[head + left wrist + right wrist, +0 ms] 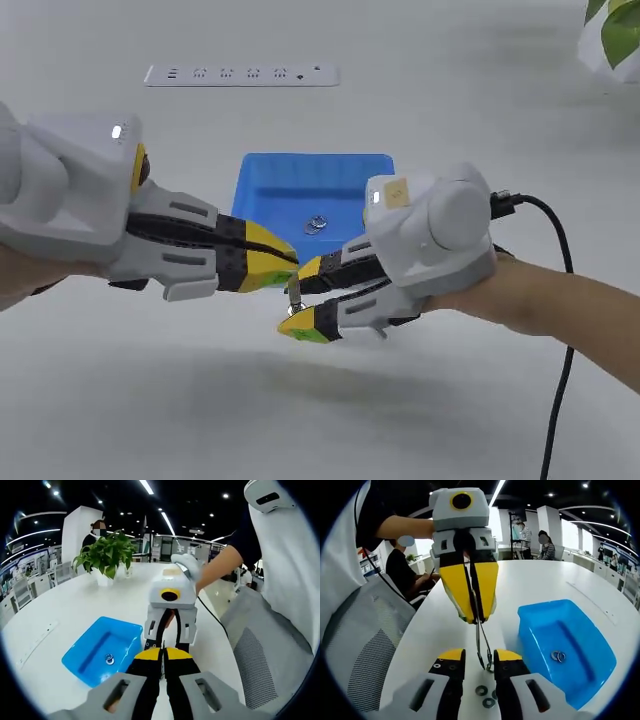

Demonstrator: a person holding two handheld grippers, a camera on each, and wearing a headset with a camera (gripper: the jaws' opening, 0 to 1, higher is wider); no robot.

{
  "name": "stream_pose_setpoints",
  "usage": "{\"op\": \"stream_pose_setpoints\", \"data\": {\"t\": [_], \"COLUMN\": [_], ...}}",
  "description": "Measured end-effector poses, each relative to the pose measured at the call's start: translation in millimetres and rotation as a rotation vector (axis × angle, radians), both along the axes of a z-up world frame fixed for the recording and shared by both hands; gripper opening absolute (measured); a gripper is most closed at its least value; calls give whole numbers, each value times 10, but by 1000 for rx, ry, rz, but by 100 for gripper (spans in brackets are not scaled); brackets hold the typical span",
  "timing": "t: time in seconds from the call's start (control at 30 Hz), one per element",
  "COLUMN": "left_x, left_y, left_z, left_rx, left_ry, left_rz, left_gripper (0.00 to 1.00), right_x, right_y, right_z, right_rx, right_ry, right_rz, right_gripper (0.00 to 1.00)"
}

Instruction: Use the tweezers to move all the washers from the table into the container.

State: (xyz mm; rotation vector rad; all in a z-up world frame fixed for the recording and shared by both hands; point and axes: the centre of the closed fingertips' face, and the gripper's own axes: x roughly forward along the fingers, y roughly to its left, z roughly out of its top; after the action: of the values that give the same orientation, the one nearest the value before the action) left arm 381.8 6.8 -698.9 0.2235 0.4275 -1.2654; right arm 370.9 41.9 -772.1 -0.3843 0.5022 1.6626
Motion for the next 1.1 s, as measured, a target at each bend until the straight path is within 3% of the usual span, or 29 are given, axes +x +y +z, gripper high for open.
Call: {"op": "stream_pose_setpoints", "data": {"t": [0.23,0.6,0.97,1.1], "left_x": [-32,-39,-57,-59], "left_y": [-9,15,43,70], "left_z": [2,-3,-12,-20], "left_rx": [7,18,38,35], "left_ry": [-3,-11,-19,-3], "left_rz": [-9,-9,15,39], "left_gripper": [5,5,6,6], "right_x": [44,38,32,9], "right_y": [3,9,19,27], "right_z": [0,3,2,2], "right_rx": [-2,-1,-3,-5], "right_ry": [-32,-52,-107,-105], "right_rz": [-5,3,-7,-6], "right_gripper": [12,10,10,10]}}
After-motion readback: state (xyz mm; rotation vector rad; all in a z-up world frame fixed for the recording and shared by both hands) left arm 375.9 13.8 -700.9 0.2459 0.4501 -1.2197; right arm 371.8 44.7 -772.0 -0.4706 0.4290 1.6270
